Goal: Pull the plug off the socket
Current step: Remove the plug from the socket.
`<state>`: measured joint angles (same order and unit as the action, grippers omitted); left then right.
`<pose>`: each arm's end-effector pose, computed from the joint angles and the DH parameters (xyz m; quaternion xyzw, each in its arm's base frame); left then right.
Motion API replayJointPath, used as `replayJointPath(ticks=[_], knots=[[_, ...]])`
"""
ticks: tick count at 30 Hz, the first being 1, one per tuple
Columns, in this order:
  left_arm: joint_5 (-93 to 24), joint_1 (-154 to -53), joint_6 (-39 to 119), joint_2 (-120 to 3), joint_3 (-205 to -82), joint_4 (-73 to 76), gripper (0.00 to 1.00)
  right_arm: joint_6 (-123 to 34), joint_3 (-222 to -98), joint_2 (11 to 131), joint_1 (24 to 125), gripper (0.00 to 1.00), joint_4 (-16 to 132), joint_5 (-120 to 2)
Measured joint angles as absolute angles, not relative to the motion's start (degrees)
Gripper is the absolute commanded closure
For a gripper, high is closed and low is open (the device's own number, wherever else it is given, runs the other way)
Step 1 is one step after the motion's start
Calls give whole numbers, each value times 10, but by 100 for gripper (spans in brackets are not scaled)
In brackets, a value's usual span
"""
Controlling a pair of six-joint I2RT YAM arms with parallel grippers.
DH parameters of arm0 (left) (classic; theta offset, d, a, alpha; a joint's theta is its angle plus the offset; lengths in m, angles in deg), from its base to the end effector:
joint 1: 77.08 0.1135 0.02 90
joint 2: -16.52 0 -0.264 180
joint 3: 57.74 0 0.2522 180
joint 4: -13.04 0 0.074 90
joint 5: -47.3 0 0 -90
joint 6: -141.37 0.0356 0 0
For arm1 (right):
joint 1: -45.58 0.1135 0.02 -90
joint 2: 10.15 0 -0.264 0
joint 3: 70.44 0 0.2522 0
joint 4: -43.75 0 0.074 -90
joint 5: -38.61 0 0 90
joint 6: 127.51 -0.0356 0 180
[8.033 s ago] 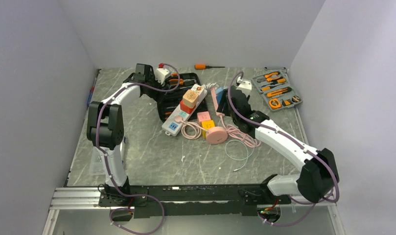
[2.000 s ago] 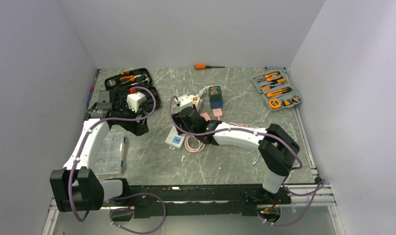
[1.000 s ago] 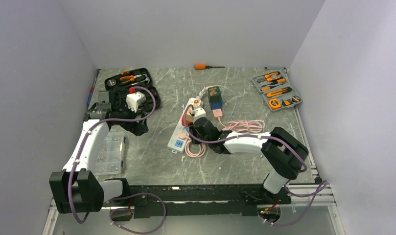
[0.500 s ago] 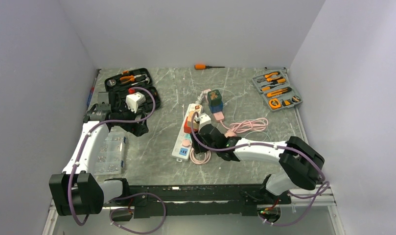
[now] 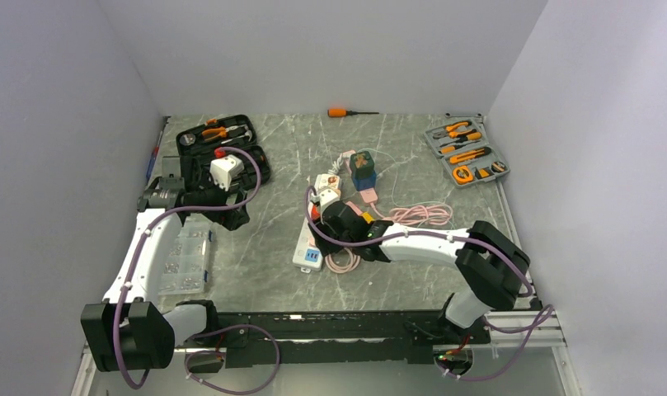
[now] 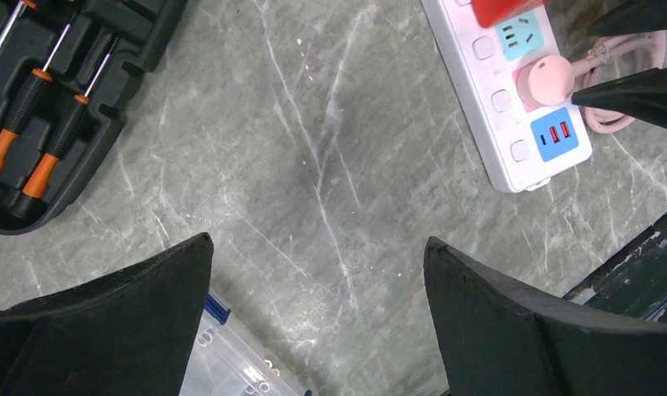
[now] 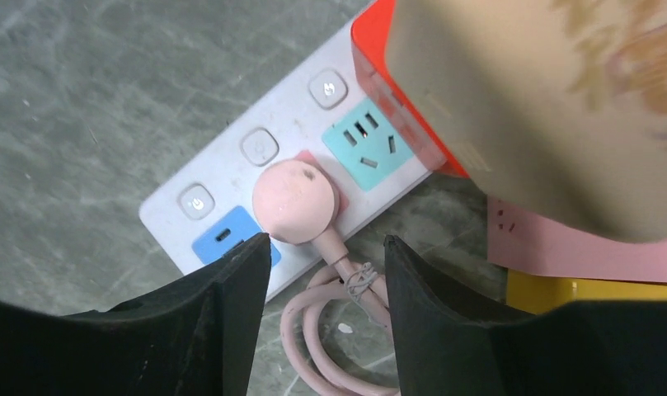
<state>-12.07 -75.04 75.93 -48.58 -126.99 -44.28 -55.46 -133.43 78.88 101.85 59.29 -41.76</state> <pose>0.2236 -0.0102 0.2875 0.2605 0.8812 -0.1738 0.3542 0.1847 0.2659 0.1943 -0.2658 0.8698 0.1855 0.3721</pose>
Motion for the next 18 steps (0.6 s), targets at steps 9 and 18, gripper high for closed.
replayJointPath(ticks=[9, 18], knots=[[-119, -750, 760, -486, -1267, -442, 1, -540, -1325, 804, 1004, 59, 584, -455], [-115, -750, 763, -484, -1260, -445, 1, -533, -1314, 804, 1000, 60, 561, -495]])
